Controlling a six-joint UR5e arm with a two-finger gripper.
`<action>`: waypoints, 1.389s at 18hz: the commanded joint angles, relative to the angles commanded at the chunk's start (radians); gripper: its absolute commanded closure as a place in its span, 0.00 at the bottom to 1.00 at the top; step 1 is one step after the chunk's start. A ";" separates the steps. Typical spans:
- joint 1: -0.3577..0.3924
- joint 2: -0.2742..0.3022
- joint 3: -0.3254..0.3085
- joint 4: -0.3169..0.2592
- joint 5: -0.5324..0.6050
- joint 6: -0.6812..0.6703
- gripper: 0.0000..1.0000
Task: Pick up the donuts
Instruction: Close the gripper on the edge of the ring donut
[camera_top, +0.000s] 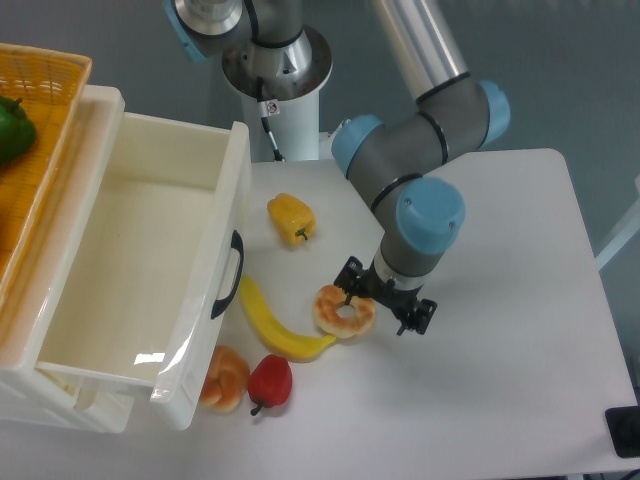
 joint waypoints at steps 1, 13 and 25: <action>0.000 -0.006 0.003 0.003 0.002 0.000 0.00; 0.000 -0.045 0.015 0.003 0.069 0.127 0.00; -0.034 -0.035 -0.026 0.003 0.069 0.126 0.00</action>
